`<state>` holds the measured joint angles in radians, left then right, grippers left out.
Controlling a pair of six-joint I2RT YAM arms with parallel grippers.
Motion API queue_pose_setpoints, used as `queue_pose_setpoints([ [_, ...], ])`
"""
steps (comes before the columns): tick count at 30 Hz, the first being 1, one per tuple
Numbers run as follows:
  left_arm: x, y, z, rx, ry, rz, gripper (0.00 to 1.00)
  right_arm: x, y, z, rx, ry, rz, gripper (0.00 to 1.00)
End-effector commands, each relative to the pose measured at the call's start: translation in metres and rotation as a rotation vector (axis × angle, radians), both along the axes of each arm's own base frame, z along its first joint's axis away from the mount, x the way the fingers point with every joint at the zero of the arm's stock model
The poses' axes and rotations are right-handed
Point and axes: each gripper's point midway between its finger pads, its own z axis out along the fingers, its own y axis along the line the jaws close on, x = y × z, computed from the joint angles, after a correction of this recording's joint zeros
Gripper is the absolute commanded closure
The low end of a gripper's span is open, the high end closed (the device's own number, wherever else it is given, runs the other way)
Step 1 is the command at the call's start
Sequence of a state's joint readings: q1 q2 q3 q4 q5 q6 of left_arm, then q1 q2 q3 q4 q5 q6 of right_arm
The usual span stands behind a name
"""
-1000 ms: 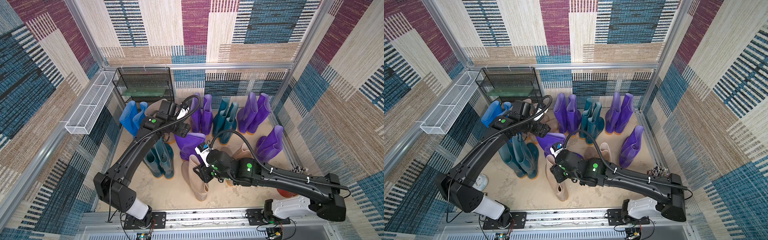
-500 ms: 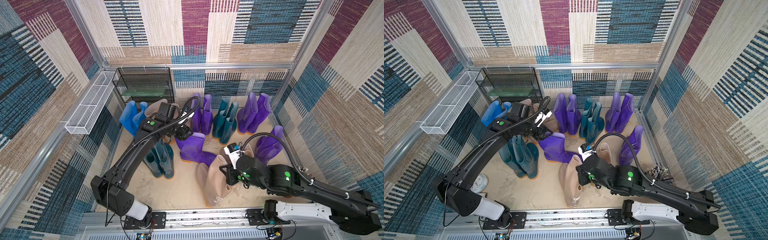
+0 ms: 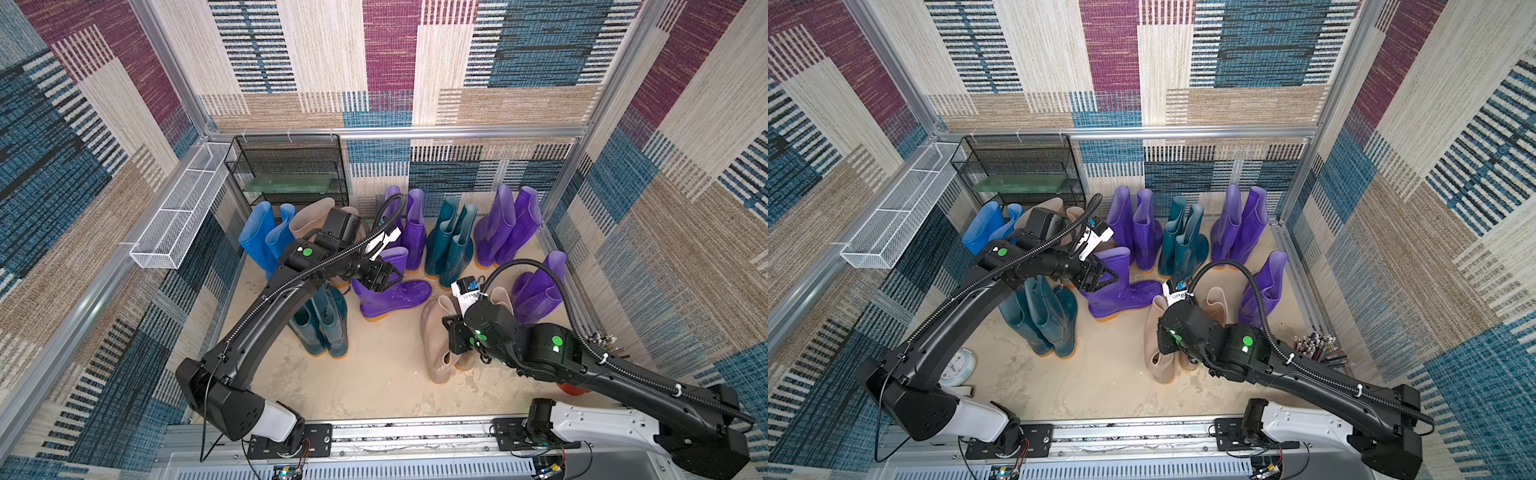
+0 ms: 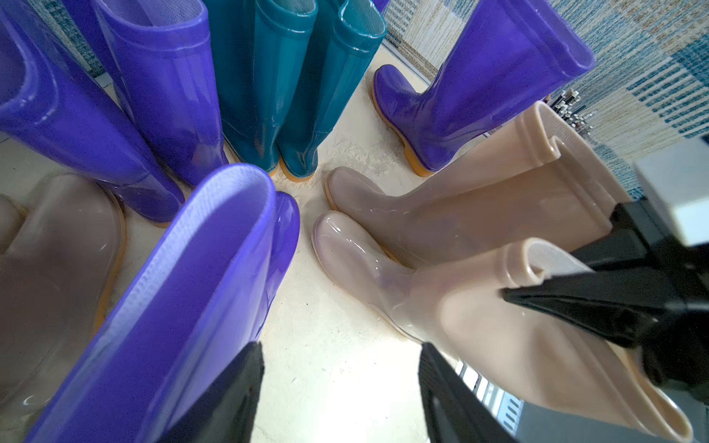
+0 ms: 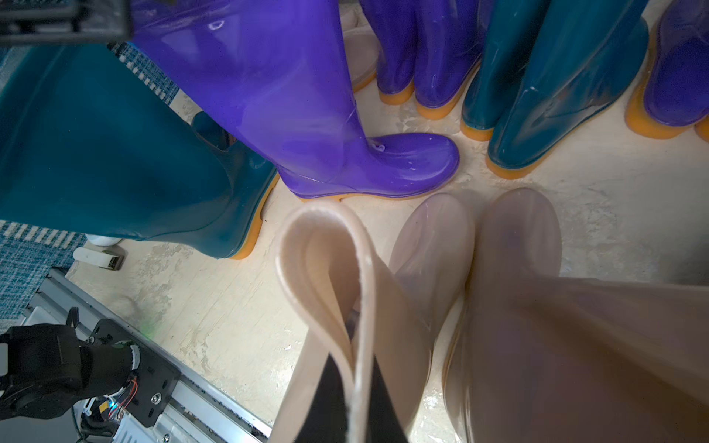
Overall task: Match and arrange rain boots in pairs
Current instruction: Pick up the rain boot from the rain pile shoes.
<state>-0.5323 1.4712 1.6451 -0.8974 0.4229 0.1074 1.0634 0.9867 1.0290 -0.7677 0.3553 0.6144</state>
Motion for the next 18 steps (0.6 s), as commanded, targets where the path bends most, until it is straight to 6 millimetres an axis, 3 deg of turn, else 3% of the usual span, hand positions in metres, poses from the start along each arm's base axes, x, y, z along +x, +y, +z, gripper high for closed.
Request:
queue_pose_setpoints([
  [1,0.003,0.012,0.005,0.077,-0.079,0.005,0.22,0.01,0.011,0.02,0.085,-0.064,0.006,1.0],
  [7,0.015,0.023,0.014,0.167,-0.178,0.002,0.15,0.014,0.0,0.016,0.099,-0.054,-0.016,1.0],
  [13,0.03,0.025,-0.013,0.262,-0.208,-0.023,0.12,0.013,0.0,0.017,0.106,-0.058,-0.007,1.0],
  [18,0.054,0.033,-0.036,0.345,-0.276,0.028,0.12,0.013,0.004,0.017,0.117,-0.058,0.014,1.0],
])
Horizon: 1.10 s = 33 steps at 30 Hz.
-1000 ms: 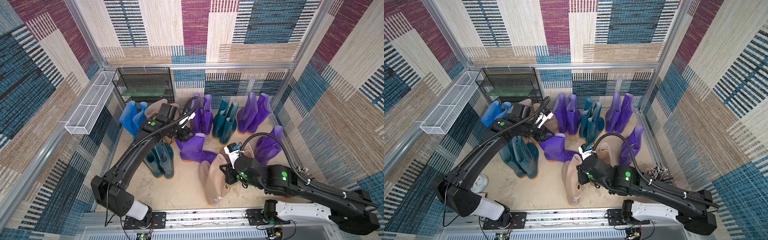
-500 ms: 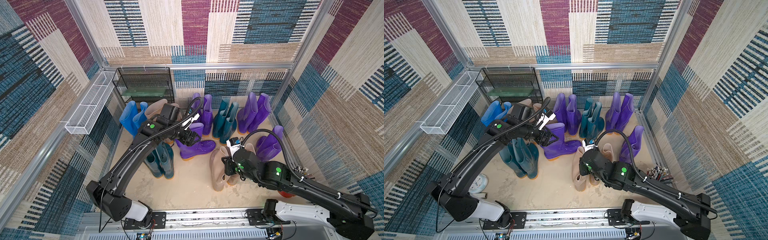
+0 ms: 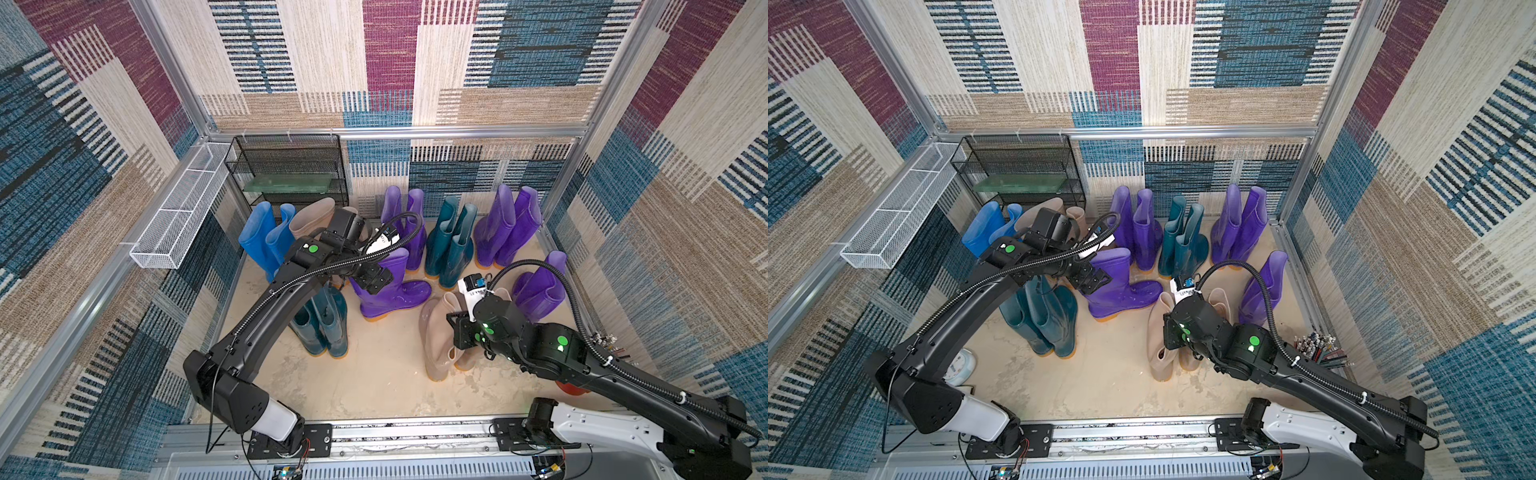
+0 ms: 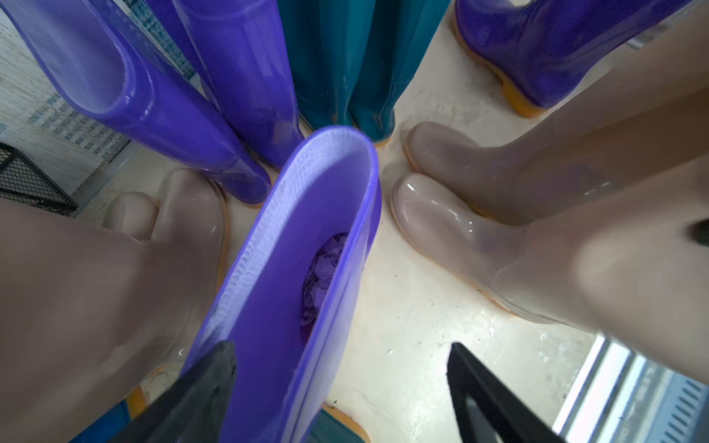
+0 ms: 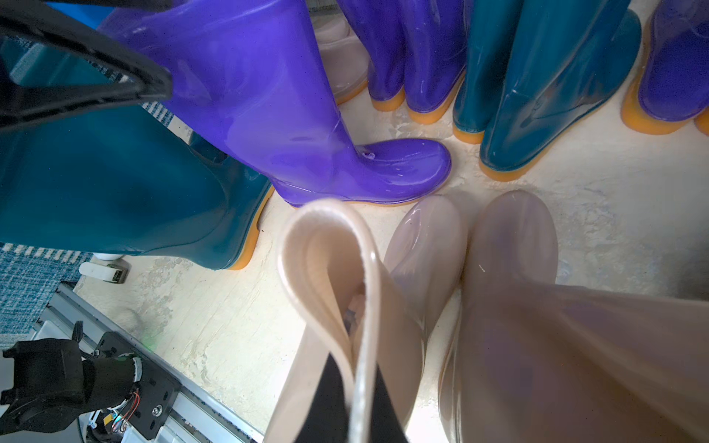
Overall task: Match and arrange rain boots in pairs
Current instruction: Pick up the rain boot from the rain pile shoes.
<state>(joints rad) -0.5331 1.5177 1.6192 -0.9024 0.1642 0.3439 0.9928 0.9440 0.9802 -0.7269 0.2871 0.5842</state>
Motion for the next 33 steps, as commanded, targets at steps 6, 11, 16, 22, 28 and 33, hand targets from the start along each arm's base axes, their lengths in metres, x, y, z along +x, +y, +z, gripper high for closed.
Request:
queue_pose_setpoints([
  [6,0.022,-0.003,0.03,-0.077,-0.201,0.02,0.17,0.009,0.017,0.018,0.079,-0.06,0.031,1.0],
  [11,0.027,0.002,0.027,-0.062,-0.197,0.018,0.22,0.01,0.02,0.016,0.081,-0.062,0.039,1.0],
  [16,0.018,-0.007,0.002,-0.09,-0.046,-0.033,0.26,0.012,0.021,0.016,0.08,-0.062,0.042,1.0],
  [22,0.005,-0.01,-0.014,-0.124,0.053,-0.02,0.69,0.014,0.022,0.017,0.08,-0.069,0.049,1.0],
  [28,-0.017,-0.025,0.017,-0.295,0.169,-0.011,1.0,0.019,0.033,0.029,0.096,-0.098,0.075,1.0],
  [33,-0.02,-0.023,0.055,-0.434,0.159,0.109,1.0,0.03,0.045,0.042,0.099,-0.134,0.089,1.0],
])
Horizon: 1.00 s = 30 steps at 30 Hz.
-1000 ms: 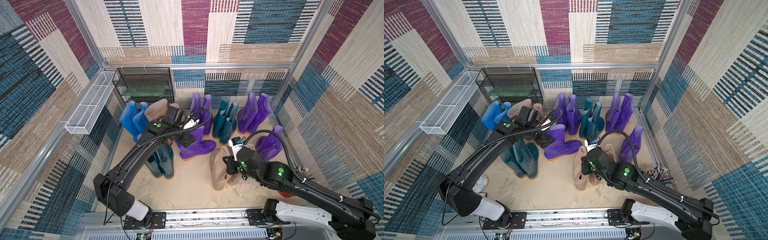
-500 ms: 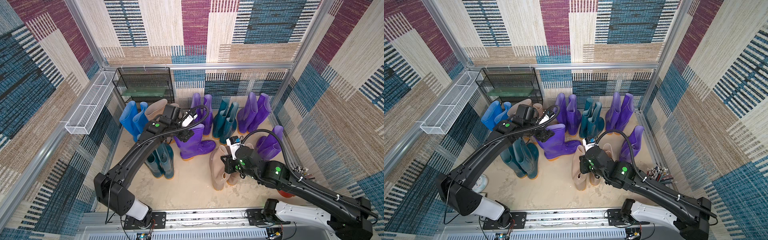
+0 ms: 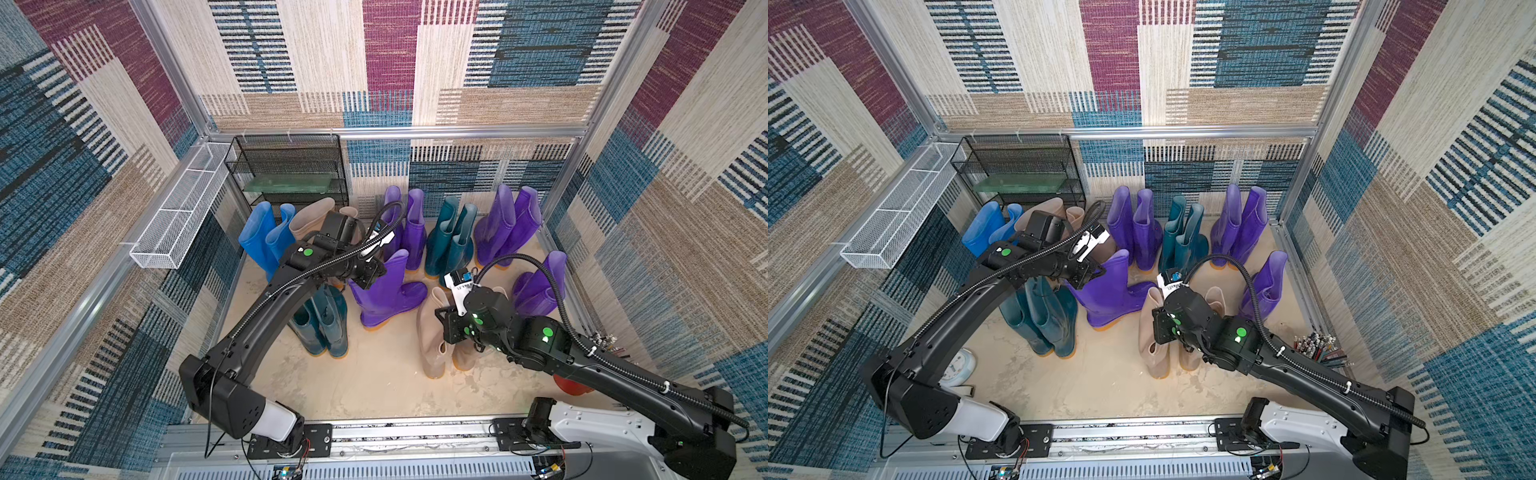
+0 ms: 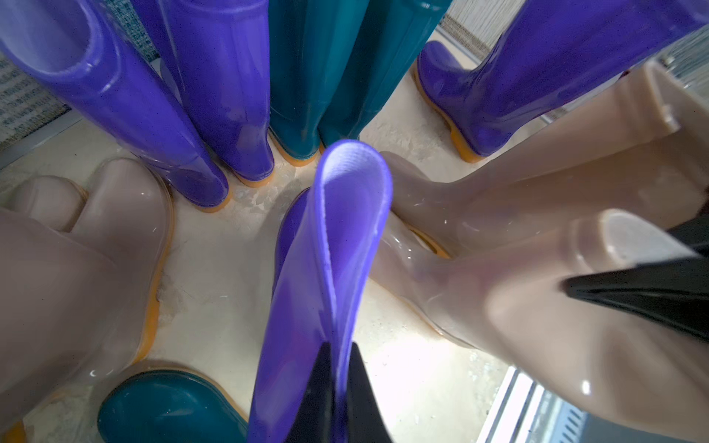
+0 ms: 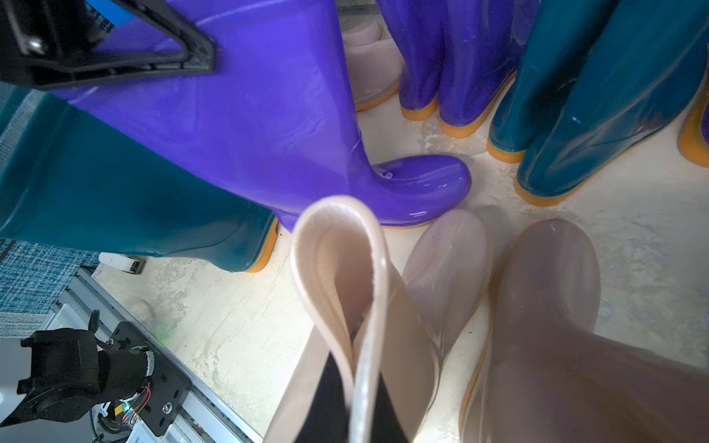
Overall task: Match and arrange rain boots in pairs
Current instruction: Pick up the rain boot from the rain pile shoes, then place the rain boot at the center of the board.
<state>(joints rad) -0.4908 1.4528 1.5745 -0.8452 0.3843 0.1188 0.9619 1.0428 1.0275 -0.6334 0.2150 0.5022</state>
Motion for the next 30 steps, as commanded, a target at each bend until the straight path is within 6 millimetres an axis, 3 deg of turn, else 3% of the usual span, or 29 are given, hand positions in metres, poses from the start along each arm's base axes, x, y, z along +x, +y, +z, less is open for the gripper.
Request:
queue_pose_setpoints([
  [1,-0.003,-0.008,0.034,-0.165,0.044,0.099,1.0,0.017,0.018,0.035,0.095,-0.105,0.013,1.0],
  [5,-0.012,-0.003,0.026,-0.225,0.147,0.212,1.0,0.03,0.023,0.035,0.118,-0.092,0.001,1.0],
  [9,-0.02,0.013,0.032,-0.248,0.116,0.345,1.0,0.03,0.047,0.036,0.155,-0.062,0.084,1.0],
  [12,-0.024,0.025,0.057,-0.293,0.049,0.396,1.0,0.033,0.06,0.037,0.159,-0.023,0.104,1.0],
  [18,-0.027,0.041,0.128,-0.325,-0.087,0.423,1.0,0.037,0.08,0.03,0.184,0.013,0.131,1.0],
  [27,-0.026,0.056,0.208,-0.328,-0.298,0.416,1.0,0.042,0.111,0.031,0.279,0.036,0.128,1.0],
  [30,-0.021,0.059,0.224,-0.319,-0.345,0.426,1.0,0.046,0.122,0.038,0.305,0.031,0.111,1.0],
])
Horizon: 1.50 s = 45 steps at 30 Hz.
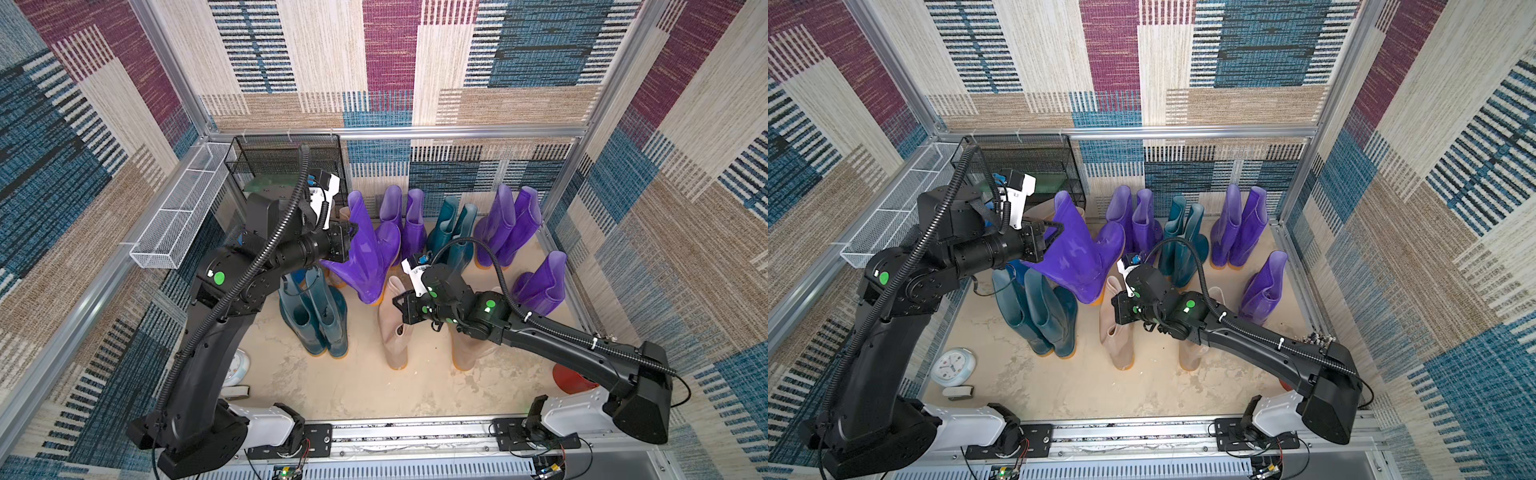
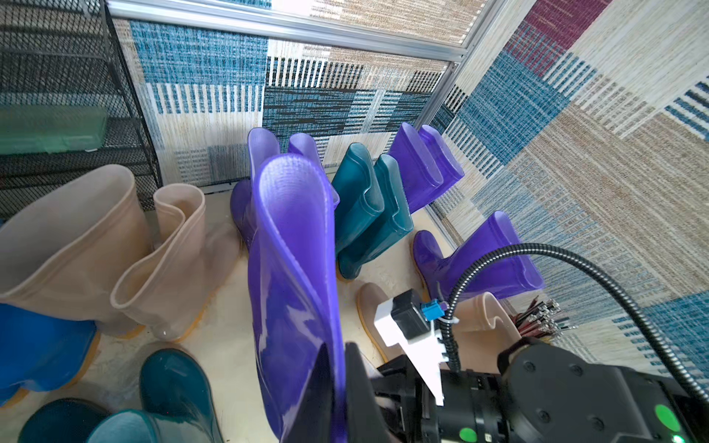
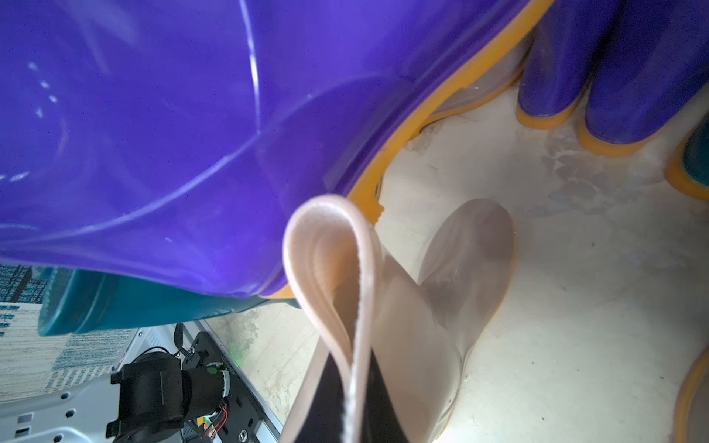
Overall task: Match and arrange rain boots in pairs
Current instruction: Place the rain boot at the center of the board.
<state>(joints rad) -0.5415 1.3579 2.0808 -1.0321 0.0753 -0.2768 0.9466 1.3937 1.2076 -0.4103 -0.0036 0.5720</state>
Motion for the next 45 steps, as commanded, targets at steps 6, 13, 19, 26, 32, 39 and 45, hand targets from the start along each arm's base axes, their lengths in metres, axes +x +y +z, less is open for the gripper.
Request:
queue_pose_setpoints([
  [6,0.011,-0.001,0.056,-0.017,-0.193,0.002,1.0,0.026,0.029,0.042,0.172,-0.074,-0.062,1.0],
  [13,0.015,-0.005,0.067,-0.019,-0.216,-0.01,1.0,0.045,0.035,0.027,0.143,-0.078,-0.152,1.0],
  [19,0.015,-0.003,0.063,0.0,-0.222,-0.004,1.0,0.055,0.004,0.04,0.053,-0.135,-0.245,1.0],
  [26,0.023,-0.005,0.05,0.018,-0.209,0.0,1.0,0.069,-0.012,0.013,0.003,-0.09,-0.26,1.0],
  [32,0.019,-0.003,0.063,0.01,-0.24,-0.003,1.0,0.064,-0.018,0.014,-0.04,-0.07,-0.227,0.44],
  [39,0.009,0.002,0.094,-0.014,-0.316,-0.007,1.0,0.043,-0.058,0.082,-0.059,-0.208,-0.282,0.25],
  [45,0.004,-0.012,0.094,-0.046,-0.296,-0.088,1.0,0.028,-0.166,0.107,-0.185,-0.291,-0.514,0.1],
])
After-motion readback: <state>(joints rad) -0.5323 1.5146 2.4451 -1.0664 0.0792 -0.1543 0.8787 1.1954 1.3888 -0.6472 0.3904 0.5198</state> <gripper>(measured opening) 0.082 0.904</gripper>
